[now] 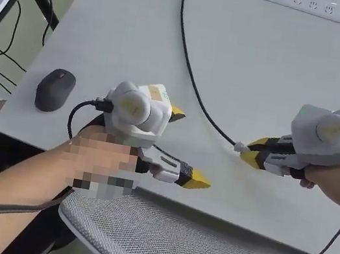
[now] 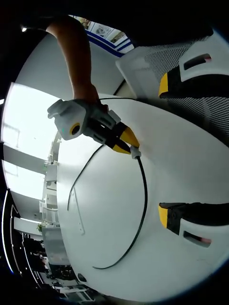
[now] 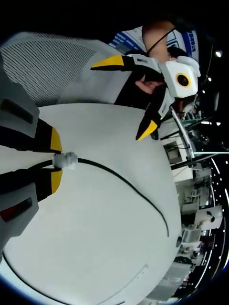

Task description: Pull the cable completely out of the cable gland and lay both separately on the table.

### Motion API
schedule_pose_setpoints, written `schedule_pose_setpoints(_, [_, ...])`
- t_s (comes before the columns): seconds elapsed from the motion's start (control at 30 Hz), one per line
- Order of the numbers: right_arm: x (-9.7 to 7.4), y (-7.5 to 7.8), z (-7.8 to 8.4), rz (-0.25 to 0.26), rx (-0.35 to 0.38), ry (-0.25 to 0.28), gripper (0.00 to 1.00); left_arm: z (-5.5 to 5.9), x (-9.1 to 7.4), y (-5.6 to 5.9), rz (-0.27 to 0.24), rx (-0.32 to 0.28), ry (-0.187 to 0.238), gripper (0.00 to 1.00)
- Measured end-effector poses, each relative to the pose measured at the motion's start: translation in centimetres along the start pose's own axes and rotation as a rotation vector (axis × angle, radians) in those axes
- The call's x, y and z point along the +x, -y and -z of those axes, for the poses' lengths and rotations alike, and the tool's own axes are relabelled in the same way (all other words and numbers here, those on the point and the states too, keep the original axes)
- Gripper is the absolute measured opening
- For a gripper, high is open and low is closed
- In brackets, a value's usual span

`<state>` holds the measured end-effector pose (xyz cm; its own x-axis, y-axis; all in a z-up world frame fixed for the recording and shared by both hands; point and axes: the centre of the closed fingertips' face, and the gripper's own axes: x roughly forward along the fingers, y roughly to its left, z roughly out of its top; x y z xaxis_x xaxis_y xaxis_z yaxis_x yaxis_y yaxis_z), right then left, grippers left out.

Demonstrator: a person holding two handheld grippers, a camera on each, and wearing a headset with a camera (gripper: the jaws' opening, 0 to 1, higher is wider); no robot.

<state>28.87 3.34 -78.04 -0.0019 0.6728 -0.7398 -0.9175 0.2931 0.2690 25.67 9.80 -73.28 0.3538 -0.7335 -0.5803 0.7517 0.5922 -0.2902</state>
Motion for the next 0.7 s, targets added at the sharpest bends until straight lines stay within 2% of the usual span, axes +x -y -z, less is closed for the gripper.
schedule_pose_setpoints(0.3, [-1.3,-2.1,-0.2,0.001,0.020,0.023,0.07,-1.1,0.1,0.2,0.021,0.031,0.008,0.90])
schedule_pose_setpoints(0.7, [-2.2,-4.8,-0.7,0.015,0.018,0.083,0.06,-2.1,0.5,1.4,0.054,0.071,0.016,0.88])
